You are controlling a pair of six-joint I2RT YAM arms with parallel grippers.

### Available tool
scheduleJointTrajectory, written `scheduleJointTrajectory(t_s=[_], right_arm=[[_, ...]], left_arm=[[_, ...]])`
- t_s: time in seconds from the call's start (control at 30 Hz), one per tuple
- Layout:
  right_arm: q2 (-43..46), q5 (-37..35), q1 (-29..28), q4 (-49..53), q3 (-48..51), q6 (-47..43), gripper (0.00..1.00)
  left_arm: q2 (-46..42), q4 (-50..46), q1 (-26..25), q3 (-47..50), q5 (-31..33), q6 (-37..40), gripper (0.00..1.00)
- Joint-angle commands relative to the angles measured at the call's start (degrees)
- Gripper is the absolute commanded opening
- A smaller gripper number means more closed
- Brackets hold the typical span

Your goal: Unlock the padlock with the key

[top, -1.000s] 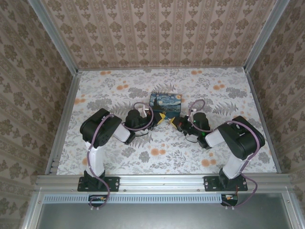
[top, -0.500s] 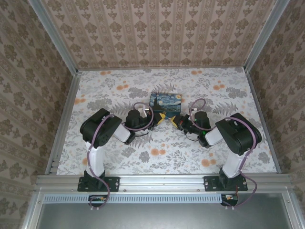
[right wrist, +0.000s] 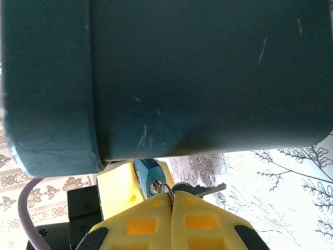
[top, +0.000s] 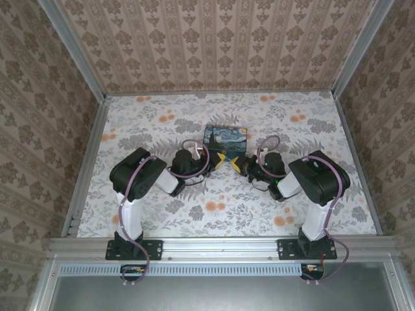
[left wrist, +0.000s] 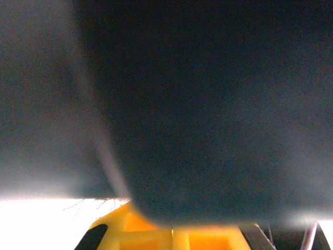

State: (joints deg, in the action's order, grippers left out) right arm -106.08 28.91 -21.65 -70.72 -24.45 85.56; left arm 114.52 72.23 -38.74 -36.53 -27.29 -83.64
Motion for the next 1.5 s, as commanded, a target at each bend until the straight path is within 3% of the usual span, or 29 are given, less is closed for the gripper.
scheduleJointTrajectory(t_s=[0.0,0.3,0.47,0.67,0.93,1.17,1.3,1.47], right_arm=[[-0.68,-0.82,-0.43,-5.39,-3.03,1.36,0.0],[-3.75,3.01,2.76,-2.93,-6.44,-2.85,0.0],[-6.21,5.16,2.14,-5.36,-10.09,-0.9,0.0],[-5.43,5.55,2.12,-4.84,-9.53,-1.19,0.0],[-4.02,5.55,2.73,-4.71,-6.14,-2.88,0.36],[-0.07,7.48,3.46,4.07,-1.66,-9.33,0.57],[4.78,8.39,3.71,13.05,0.42,-15.89,0.61],[15.94,6.68,3.44,33.45,-0.15,-30.3,0.6]], left_arm=[[-0.52,2.23,-2.69,-1.37,-5.73,-0.65,0.0],[-1.14,2.23,-2.7,-0.79,-6.91,-0.4,0.0],[0.85,2.25,-3.3,-1.85,-7.52,-0.74,0.0],[1.75,2.25,-2.94,-1.29,-3.98,-0.67,0.0],[2.11,2.13,-1.24,1.94,2.69,-1.08,0.0],[2.29,2.04,0.04,2.34,2.56,-1.0,0.0],[2.29,2.04,0.54,2.26,1.55,-1.01,0.0],[1.91,2.06,0.95,2.06,0.45,-1.16,0.0]])
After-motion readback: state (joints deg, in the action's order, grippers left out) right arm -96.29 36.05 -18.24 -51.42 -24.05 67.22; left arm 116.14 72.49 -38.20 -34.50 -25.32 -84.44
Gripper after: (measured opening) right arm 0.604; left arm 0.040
